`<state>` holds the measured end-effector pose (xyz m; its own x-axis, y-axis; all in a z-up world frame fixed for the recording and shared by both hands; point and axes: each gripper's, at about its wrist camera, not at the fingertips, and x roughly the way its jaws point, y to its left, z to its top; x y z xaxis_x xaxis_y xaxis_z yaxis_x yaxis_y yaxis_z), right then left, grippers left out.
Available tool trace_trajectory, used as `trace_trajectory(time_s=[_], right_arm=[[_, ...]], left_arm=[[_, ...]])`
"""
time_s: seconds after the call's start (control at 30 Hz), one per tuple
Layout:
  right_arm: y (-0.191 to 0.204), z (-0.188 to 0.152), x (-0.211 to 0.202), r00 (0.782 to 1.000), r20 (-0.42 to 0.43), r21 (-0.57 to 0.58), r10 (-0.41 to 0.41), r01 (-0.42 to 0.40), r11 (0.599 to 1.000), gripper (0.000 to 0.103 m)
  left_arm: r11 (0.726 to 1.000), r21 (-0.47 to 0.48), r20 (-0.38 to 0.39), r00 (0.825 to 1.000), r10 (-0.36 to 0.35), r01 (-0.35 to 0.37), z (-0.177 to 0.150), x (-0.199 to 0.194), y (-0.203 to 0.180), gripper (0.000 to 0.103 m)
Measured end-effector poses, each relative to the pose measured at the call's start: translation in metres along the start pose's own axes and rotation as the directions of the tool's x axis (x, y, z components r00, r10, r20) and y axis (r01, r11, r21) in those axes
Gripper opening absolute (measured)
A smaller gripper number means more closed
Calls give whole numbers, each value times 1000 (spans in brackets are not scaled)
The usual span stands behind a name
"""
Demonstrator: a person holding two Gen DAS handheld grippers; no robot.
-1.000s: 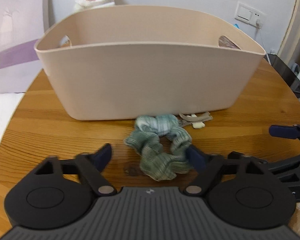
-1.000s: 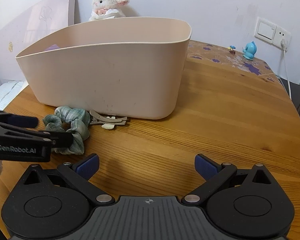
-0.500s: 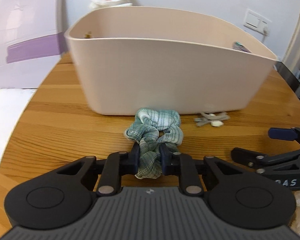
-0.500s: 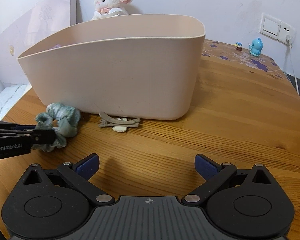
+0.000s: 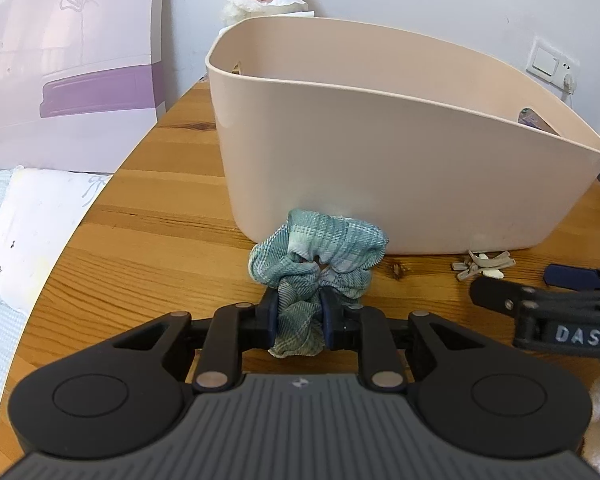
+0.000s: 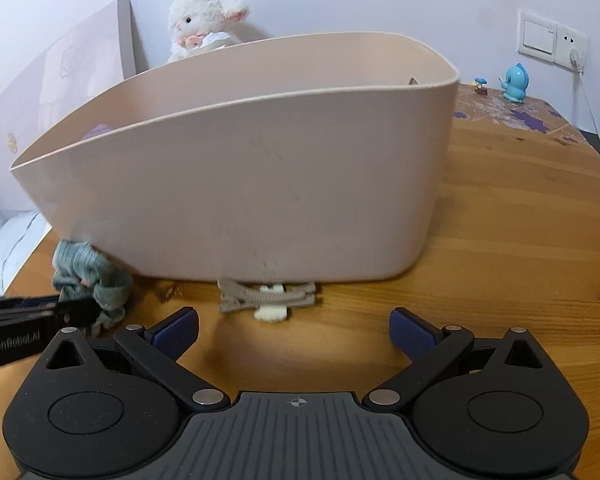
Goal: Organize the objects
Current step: 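Grasp the green plaid scrunchie with the left gripper while the right grasps the beige hair clip, then carry the scrunchie and hair clip over the bin and open both grippers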
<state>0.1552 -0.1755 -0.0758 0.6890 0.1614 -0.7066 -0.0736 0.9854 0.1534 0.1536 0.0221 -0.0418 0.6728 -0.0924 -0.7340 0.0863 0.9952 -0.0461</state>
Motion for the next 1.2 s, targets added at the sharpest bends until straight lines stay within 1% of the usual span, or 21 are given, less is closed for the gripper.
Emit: trace_trajectory(time_s=[0.13,0.2,0.27,0.33,0.43,0.5,0.53,0.57,0.6,0.73,0.8,1.2], right_arm=[[6,1,6,999,20,-6,-38,38,999,103],[10,0,8,998,26,-22,-48,49,999,101],[14,0,8,997,36,-44,-69,70,997,88],[17,-2,8,995,44,-65,-84,87,994,80],[22,-4,7,995,54,-86,-81,85,993,74],[23,-5,6,995,59,-90,-77,82,993,68],[23,-6,5,995,63,-93,-74,80,993,58],[23,-7,3,995,65,-94,-74,80,992,52],[23,-7,2,995,66,-103,-80,87,991,52],[20,-8,-1,996,60,-101,-62,68,993,52],[18,-9,-3,997,63,-93,-51,57,994,44],[18,-17,-11,997,64,-115,-47,54,992,44]], left_arm=[[1000,-1,9,1000,-4,4,-1,2,0,25],[1000,-5,14,1000,-7,7,-1,3,1,25],[1000,-8,19,1000,-10,10,-2,4,2,25],[1000,-15,24,1000,-11,12,-2,5,2,25],[1000,-16,34,999,-6,7,-4,5,1,25],[1000,-14,37,999,-6,6,-5,4,0,24],[1000,-15,36,999,-8,8,-5,3,1,24],[1000,-17,34,999,-10,11,-6,3,1,24],[1000,-22,31,999,-14,14,-5,3,1,24],[998,-50,25,999,-26,27,-6,1,4,24],[999,-44,27,999,-21,23,-7,0,3,24],[999,-38,26,999,-28,29,-11,-4,3,24]])
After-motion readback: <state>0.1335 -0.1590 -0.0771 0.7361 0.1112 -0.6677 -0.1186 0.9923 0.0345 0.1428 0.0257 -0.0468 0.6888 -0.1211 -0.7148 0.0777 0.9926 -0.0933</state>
